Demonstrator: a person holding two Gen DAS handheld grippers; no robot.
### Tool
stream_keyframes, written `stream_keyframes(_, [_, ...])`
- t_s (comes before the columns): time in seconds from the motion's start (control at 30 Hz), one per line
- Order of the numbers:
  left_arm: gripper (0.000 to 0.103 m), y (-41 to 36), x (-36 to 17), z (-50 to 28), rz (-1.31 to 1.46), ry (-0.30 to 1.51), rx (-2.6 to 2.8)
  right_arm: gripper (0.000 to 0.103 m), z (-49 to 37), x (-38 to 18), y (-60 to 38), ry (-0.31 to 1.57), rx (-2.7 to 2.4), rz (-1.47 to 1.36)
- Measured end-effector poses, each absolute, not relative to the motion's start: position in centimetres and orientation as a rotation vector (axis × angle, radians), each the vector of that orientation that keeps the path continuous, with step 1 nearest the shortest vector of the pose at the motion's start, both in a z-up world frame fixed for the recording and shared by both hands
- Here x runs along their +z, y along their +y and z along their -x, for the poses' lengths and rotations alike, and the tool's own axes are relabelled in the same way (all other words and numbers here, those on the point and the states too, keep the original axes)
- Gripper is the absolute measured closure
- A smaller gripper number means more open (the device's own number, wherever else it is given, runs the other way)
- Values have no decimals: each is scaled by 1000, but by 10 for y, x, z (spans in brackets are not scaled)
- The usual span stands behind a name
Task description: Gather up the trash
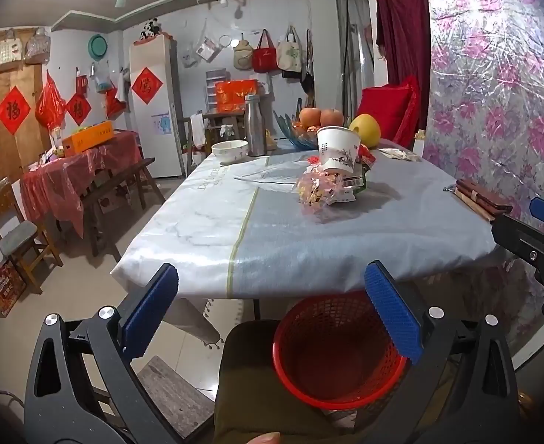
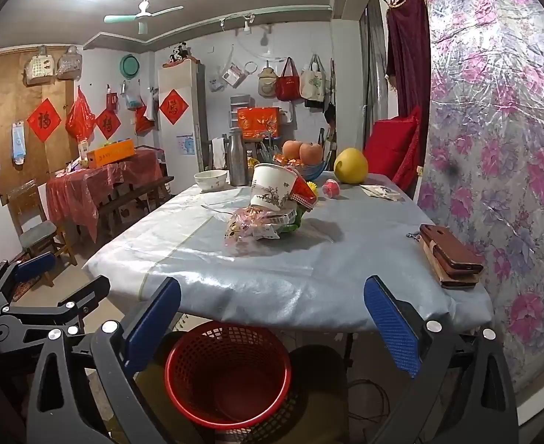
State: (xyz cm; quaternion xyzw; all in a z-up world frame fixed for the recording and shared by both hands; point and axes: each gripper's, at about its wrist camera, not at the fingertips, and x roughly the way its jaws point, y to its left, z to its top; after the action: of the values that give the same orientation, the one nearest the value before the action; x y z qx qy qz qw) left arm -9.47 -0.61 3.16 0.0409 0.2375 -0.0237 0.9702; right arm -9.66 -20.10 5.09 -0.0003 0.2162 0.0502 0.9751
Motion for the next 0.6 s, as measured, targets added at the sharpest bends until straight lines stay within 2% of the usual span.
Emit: stream_keyframes(0.6, [7, -10, 31, 95, -83, 482, -49, 6, 103, 51, -199, 427, 111, -19])
